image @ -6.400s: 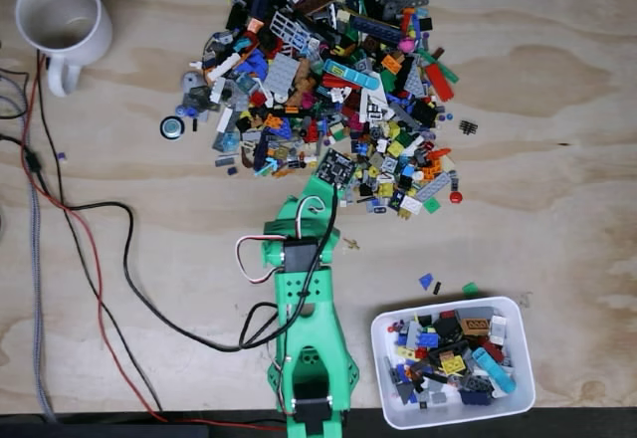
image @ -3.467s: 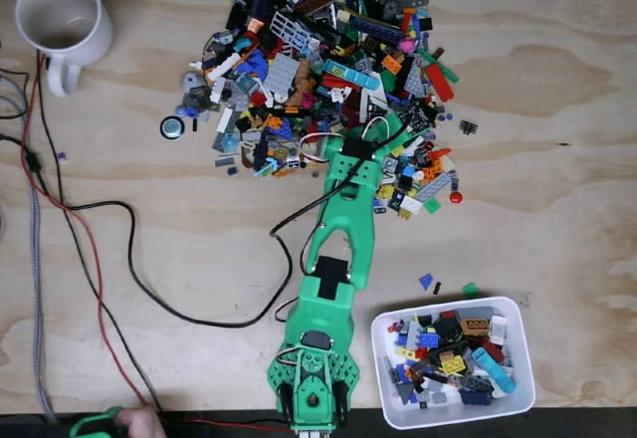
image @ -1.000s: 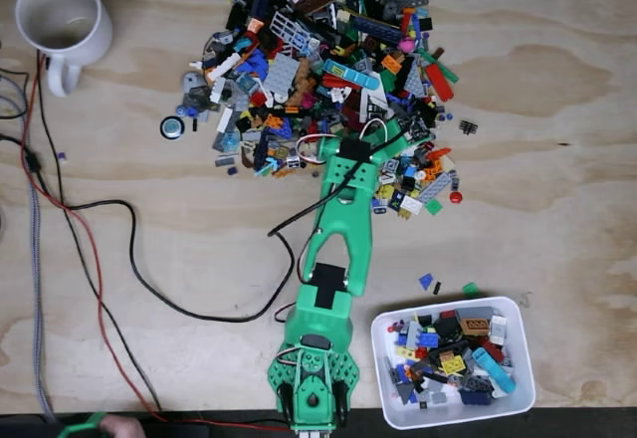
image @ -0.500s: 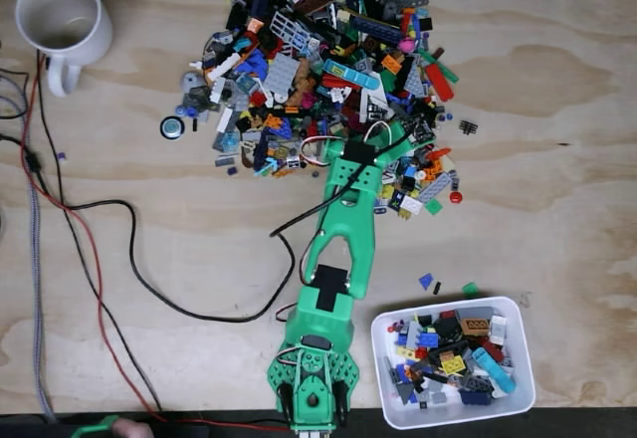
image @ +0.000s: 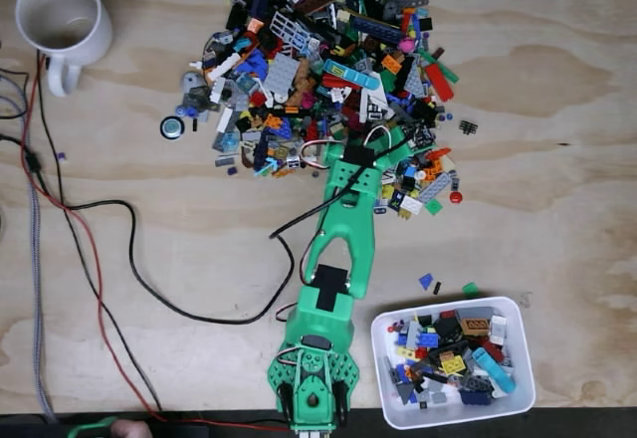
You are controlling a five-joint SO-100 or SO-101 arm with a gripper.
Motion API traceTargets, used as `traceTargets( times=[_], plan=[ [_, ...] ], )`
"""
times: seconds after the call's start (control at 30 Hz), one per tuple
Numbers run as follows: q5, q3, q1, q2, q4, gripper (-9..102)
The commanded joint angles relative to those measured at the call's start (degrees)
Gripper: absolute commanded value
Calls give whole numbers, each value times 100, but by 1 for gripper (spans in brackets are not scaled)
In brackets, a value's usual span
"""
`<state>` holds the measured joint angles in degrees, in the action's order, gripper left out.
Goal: Find the closest Lego and put it in the bin.
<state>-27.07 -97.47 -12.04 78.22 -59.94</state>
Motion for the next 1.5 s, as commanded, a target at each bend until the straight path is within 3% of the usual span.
traceTargets(
  times=[0.0,0.2,0.4,0.67,0.87,1.13,1.33,1.47],
  plan=[
    [62,53,79,448,97,7],
    [-53,281,105,738,-202,2],
    [-562,1371,167,2320,-2285,4],
    [-1591,554,-1608,4447,-3138,5],
    [-2637,-299,-3937,5115,-2848,5],
    [-3999,-1802,-6407,5607,-1696,5],
    [-4518,-2417,-7295,5730,-1160,5],
    [-4474,-2566,-7216,5722,-984,10]
  ],
)
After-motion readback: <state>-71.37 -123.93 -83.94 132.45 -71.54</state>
